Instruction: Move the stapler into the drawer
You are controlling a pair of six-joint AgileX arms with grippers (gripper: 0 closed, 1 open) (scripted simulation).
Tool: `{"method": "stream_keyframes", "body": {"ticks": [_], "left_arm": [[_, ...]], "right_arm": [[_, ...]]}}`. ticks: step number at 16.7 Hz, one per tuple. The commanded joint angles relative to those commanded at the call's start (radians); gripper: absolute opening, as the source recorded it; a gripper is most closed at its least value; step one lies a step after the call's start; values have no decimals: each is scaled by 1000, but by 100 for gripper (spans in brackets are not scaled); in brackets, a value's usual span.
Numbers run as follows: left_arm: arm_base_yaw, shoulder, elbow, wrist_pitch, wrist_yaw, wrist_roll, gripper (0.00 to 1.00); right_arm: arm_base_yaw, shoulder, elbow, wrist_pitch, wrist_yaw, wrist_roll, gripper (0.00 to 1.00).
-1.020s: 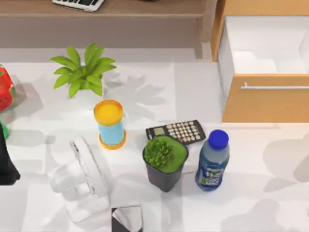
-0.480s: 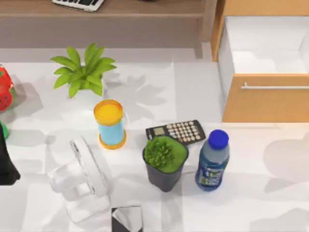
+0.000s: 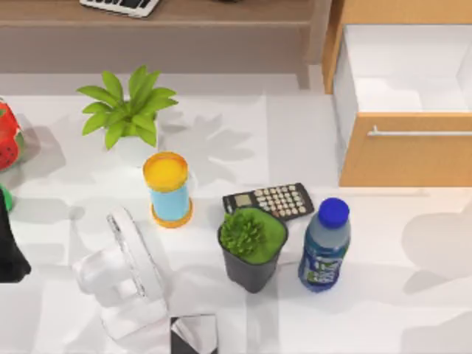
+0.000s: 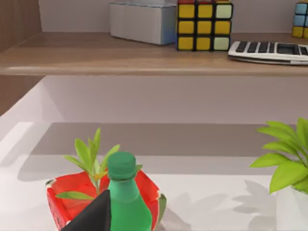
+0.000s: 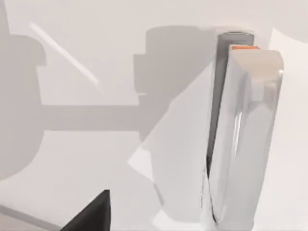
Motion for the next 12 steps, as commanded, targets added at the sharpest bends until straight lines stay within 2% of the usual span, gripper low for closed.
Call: {"method": "stream_keyframes", "body": {"ticks": [5, 10, 12], "left_arm": [[0, 0, 0, 0, 0, 0, 100], [0, 0, 0, 0, 0, 0, 100], [0, 0, 0, 0, 0, 0, 100]], "right_arm": [[2, 83, -124, 212, 0, 2, 100], [2, 94, -139, 234, -1, 2, 100], [2, 94, -139, 234, -1, 2, 85]]}}
